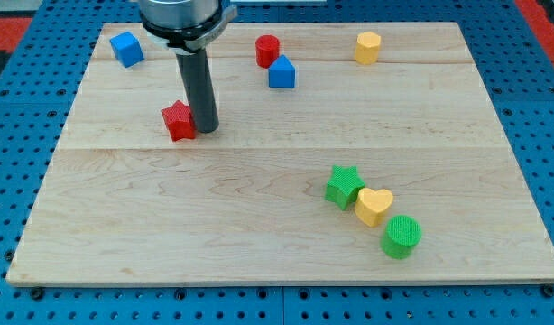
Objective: Move the green star to the center right
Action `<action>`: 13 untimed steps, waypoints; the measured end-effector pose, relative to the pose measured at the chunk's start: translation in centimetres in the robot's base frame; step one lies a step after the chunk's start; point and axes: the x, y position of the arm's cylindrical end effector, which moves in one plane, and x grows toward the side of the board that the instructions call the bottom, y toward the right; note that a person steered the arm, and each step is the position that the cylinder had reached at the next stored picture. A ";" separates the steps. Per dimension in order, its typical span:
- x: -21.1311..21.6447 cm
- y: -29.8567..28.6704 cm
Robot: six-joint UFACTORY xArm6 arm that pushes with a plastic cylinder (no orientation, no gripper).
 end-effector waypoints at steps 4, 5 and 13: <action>-2.4 -3.6; -2.6 -1.4; 11.5 15.8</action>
